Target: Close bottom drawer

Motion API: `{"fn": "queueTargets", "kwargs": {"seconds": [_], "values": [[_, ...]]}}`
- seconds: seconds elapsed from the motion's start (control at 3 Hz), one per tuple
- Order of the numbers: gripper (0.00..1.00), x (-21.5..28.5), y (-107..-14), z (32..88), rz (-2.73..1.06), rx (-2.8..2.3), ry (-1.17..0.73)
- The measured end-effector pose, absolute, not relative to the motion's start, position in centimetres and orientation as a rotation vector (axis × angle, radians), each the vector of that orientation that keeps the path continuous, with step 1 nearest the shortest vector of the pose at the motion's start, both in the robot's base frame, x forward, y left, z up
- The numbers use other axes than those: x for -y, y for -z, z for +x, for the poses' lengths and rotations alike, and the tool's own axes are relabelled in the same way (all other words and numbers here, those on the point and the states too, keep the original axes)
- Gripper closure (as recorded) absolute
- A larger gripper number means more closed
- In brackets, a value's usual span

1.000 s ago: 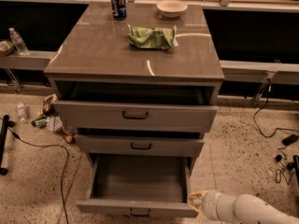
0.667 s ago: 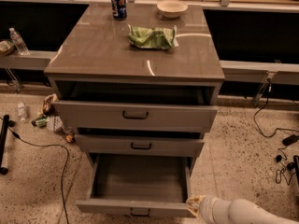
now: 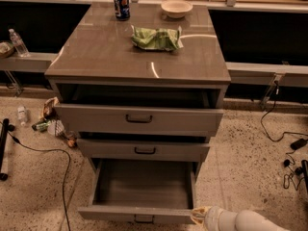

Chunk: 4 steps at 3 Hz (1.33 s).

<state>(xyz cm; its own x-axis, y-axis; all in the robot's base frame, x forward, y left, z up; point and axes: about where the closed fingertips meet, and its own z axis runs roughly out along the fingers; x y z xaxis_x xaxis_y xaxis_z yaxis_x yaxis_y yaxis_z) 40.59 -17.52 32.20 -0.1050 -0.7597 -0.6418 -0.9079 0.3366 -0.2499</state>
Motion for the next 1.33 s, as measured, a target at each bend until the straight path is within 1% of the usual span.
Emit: {"fn": "queueTargets", "kwargs": {"seconds": [1.0, 1.33], "values": [[1.00, 14.4, -17.7, 39.3, -1.355, -1.942, -0.501], [1.00, 13.5, -15.7, 39.3, -1.338, -1.916, -0.512]]}}
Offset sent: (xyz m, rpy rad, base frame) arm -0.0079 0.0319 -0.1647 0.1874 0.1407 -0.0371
